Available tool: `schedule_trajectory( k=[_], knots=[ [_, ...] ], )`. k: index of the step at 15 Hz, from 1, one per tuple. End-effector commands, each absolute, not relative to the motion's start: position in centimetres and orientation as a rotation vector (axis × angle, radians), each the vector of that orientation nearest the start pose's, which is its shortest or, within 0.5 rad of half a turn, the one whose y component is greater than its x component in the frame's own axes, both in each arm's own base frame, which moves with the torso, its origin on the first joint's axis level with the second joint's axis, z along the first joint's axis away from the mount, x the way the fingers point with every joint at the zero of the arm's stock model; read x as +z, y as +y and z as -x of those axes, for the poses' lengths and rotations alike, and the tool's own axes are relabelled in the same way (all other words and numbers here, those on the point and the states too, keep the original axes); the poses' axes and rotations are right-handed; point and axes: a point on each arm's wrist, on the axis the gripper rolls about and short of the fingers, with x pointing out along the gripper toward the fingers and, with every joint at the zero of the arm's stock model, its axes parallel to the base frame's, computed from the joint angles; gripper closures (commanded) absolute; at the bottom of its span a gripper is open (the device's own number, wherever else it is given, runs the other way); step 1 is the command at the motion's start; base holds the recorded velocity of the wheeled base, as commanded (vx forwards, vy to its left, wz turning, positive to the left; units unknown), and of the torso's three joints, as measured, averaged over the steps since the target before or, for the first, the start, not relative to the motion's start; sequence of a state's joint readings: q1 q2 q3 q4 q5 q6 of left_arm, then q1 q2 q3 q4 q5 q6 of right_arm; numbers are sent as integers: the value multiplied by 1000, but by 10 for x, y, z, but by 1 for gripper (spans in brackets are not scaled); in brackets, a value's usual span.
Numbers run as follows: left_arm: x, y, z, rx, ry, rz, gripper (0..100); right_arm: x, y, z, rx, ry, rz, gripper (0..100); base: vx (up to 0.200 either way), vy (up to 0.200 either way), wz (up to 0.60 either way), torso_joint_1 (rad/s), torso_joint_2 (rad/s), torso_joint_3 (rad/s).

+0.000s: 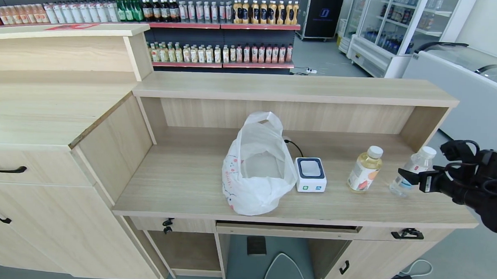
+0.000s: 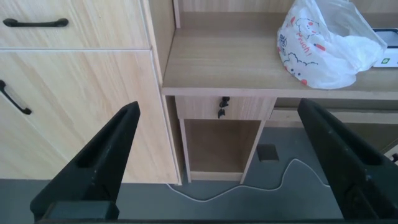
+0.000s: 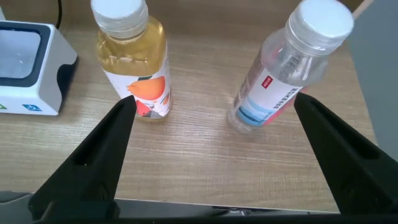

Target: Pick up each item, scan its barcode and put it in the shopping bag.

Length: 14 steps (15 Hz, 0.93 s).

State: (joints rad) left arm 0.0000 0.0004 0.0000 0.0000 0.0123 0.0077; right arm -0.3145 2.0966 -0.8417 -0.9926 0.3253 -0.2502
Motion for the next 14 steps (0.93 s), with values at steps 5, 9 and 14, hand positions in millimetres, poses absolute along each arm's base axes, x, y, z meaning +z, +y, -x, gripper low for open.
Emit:
schedule_trajectory(
  k=[5,9,14],
  knots=[
    [75,0,23,14,0,-8,0,60,-99,-381,99,267,190,0,0,0,0,0,0,0],
    [75,0,23,12,0,-8,0,42,-85,-401,133,223,209,0,0,0,0,0,0,0],
    [75,0,23,14,0,-8,0,33,-76,-424,160,198,217,0,0,0,0,0,0,0]
  ],
)
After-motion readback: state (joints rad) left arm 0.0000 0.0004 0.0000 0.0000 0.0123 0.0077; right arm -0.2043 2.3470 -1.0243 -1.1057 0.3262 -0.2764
